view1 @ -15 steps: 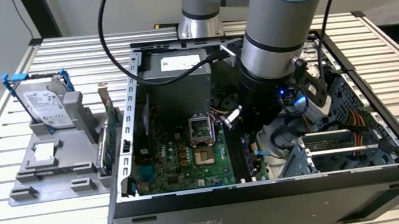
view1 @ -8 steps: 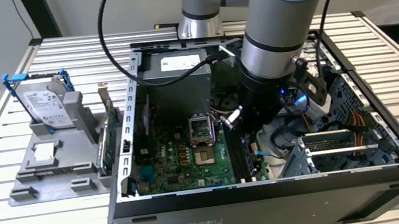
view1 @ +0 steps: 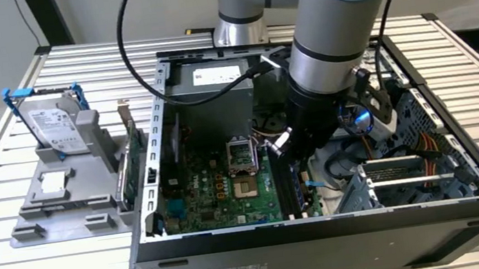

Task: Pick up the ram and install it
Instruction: 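Press down the ram until it locks into place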

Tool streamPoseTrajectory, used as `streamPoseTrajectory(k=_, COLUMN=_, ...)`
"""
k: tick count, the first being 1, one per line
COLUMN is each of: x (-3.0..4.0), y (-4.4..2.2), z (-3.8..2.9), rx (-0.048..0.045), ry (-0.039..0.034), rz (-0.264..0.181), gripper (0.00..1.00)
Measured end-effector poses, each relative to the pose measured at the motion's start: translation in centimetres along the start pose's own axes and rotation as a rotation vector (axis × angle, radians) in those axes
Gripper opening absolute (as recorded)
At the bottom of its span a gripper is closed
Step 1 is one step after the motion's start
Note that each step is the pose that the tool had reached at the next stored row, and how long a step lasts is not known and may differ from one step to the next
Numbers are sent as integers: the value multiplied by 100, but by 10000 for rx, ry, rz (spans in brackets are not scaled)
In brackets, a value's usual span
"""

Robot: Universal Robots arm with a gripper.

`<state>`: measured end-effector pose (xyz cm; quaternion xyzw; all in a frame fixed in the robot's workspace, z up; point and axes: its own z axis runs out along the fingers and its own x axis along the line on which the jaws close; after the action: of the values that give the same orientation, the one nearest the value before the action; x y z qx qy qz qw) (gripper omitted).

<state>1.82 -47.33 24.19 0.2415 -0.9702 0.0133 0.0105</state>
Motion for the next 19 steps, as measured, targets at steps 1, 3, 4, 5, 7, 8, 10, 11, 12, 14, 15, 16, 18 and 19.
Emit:
streamPoseTrajectory(k=1, x=-1, y=2, z=1, rx=1, ry=-3, rz=-84, gripper=0)
streamPoseTrajectory(k=3, x=-2, y=4, z=0, rx=5, ry=-5, rz=-219, gripper=0)
streamPoseTrajectory(k=4, x=-2, y=4, z=0, rx=6, ry=-5, rz=-274, gripper=0)
streamPoseTrajectory(k=5, x=-2, y=4, z=0, rx=6, ry=-4, rz=-317, gripper=0)
streamPoseTrajectory(k=7, x=-2, y=4, z=0, rx=5, ry=-1, rz=-368, gripper=0)
streamPoseTrajectory(k=8, x=-2, y=5, z=0, rx=3, ry=0, rz=-388, gripper=0)
streamPoseTrajectory(k=10, x=-2, y=5, z=0, rx=1, ry=4, rz=-430, gripper=0)
streamPoseTrajectory(k=11, x=-2, y=5, z=0, rx=1, ry=5, rz=-449, gripper=0)
streamPoseTrajectory(k=12, x=-3, y=4, z=1, rx=0, ry=7, rz=-468, gripper=0)
streamPoseTrajectory(k=14, x=-2, y=4, z=2, rx=-3, ry=11, rz=-498, gripper=0)
streamPoseTrajectory(k=15, x=-2, y=4, z=2, rx=-3, ry=13, rz=-512, gripper=0)
streamPoseTrajectory(k=16, x=-2, y=4, z=2, rx=-4, ry=15, rz=-527, gripper=0)
streamPoseTrajectory(k=18, x=-2, y=4, z=2, rx=-5, ry=19, rz=-563, gripper=0)
streamPoseTrajectory(k=19, x=-2, y=4, z=2, rx=-6, ry=20, rz=-582, gripper=0)
